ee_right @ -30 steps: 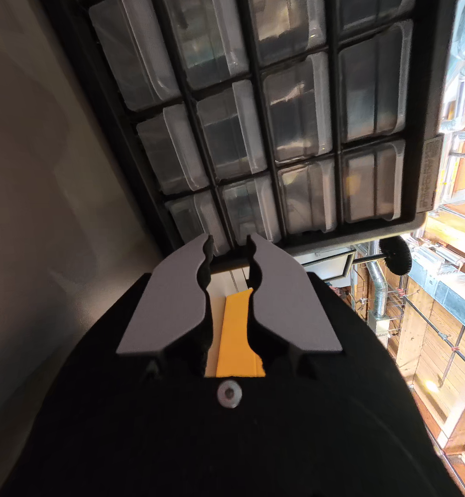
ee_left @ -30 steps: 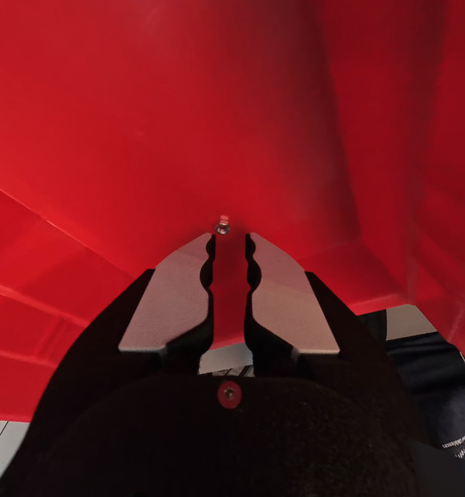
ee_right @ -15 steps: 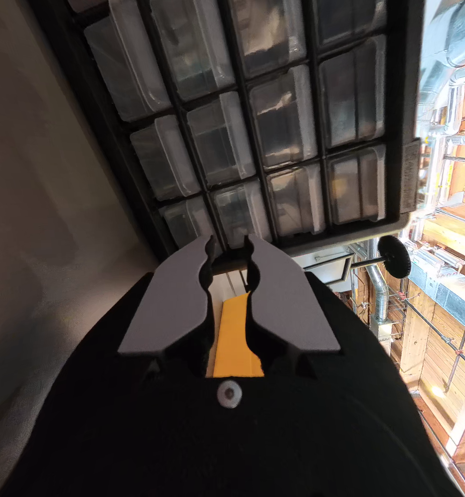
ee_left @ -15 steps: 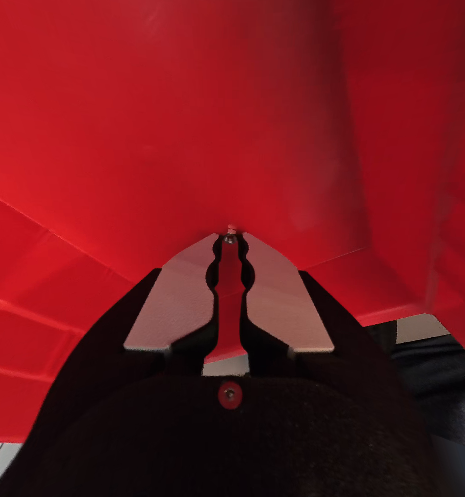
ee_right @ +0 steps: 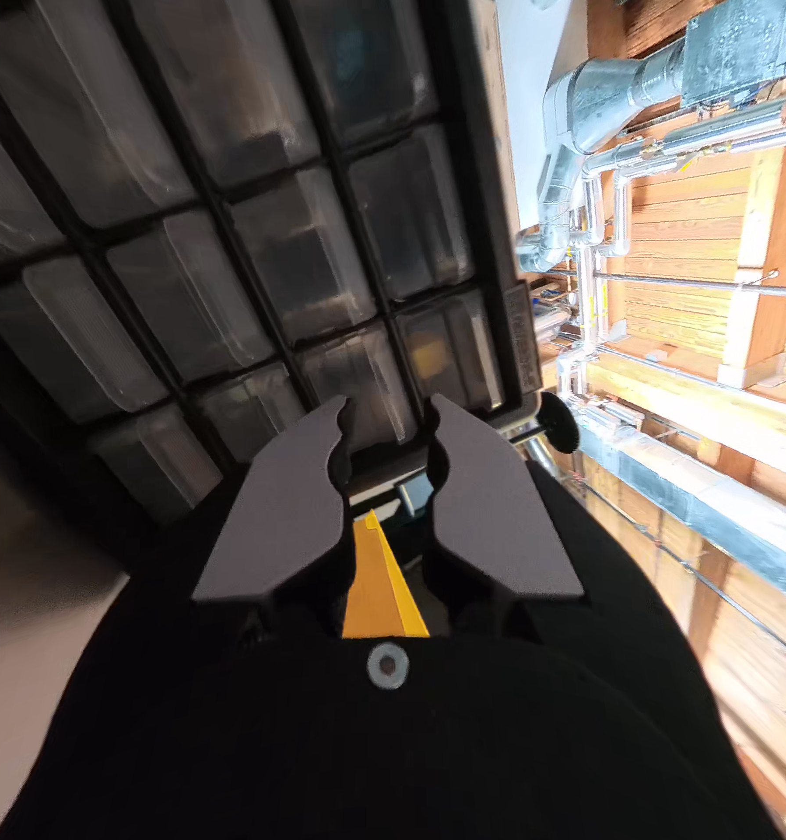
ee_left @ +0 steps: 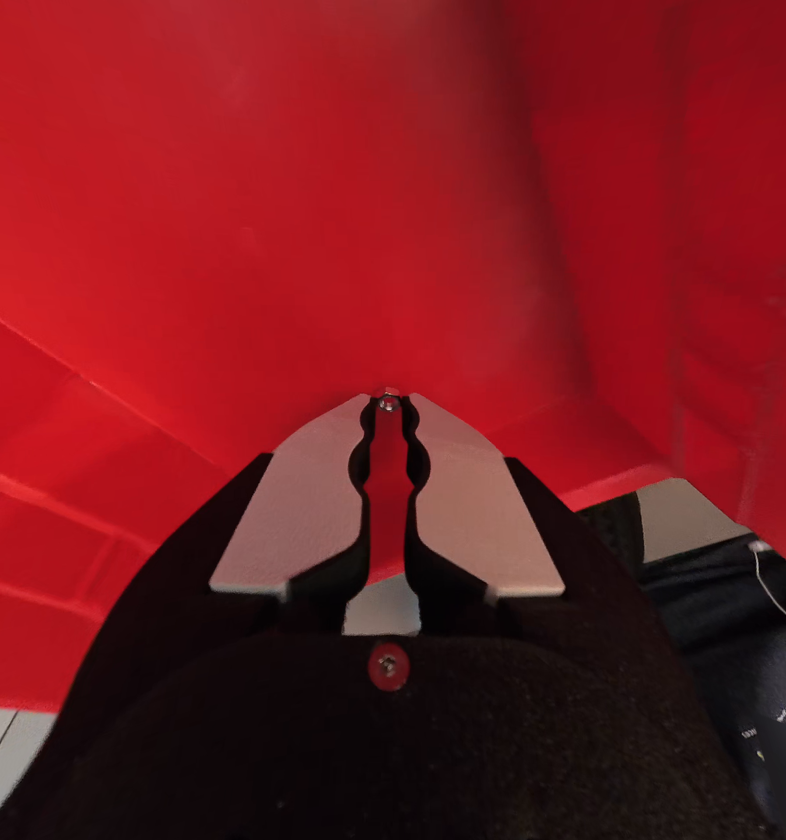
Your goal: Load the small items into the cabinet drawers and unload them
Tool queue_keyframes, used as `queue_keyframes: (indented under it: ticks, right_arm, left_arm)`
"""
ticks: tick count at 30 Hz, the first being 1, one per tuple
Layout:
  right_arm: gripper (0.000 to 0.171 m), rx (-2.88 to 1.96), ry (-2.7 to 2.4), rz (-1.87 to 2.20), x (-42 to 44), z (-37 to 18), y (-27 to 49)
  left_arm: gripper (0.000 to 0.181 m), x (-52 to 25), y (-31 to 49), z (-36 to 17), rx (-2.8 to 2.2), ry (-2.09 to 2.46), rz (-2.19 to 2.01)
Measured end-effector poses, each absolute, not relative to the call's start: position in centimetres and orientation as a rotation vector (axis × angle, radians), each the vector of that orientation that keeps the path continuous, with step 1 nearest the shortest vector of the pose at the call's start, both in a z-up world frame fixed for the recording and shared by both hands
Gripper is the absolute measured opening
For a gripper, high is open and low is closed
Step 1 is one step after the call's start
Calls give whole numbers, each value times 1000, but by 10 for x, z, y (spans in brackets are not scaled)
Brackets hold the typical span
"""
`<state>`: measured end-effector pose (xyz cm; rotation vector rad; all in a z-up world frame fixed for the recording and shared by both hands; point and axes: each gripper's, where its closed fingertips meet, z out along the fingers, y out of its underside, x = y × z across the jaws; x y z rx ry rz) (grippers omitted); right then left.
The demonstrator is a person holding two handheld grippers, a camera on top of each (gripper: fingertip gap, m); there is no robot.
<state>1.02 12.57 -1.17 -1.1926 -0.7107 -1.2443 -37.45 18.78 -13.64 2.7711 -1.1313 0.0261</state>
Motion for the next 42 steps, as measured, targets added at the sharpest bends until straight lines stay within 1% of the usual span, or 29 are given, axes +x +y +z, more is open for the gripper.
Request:
queue_keyframes:
  ticks: [2,4,7,14,21,25,29,33,37,42]
  right_arm:
    - [30,-1193,-724,-1301,16,-14,133]
    - [26,-1187,-698,-1308,19,-13,138]
    - [9,-1161,-680,-1304,19,-7,138]
    - [8,-1145,-722,-1306,14,-6,119]
    - [8,-1104,-740,-1301,1,-5,73]
    - [8,-1080,-745,-1290,-7,-3,57]
    - [8,-1068,-749,-1271,-13,-3,52]
    - [8,-1073,-747,-1246,-13,-3,53]
    - [8,-1088,-738,-1218,-11,-4,53]
    - [9,-1094,-748,-1208,-13,-7,54]
  left_arm:
    - [10,-372,188,-128,2798,-1148,30]
    - [10,-367,190,-120,2832,-1173,28]
    - [10,-356,188,-112,2847,-1221,74]
    - [11,-340,176,-77,2918,-1357,128]
    - [10,-296,140,-25,2960,-1718,200]
    - [10,-250,115,-3,2921,-2007,274]
    - [10,-199,77,2,2729,-2275,413]
    - [10,-140,53,11,2577,-2404,460]
    - [10,-75,51,22,2457,-2513,353]
    - [10,-14,74,13,2398,-2568,32]
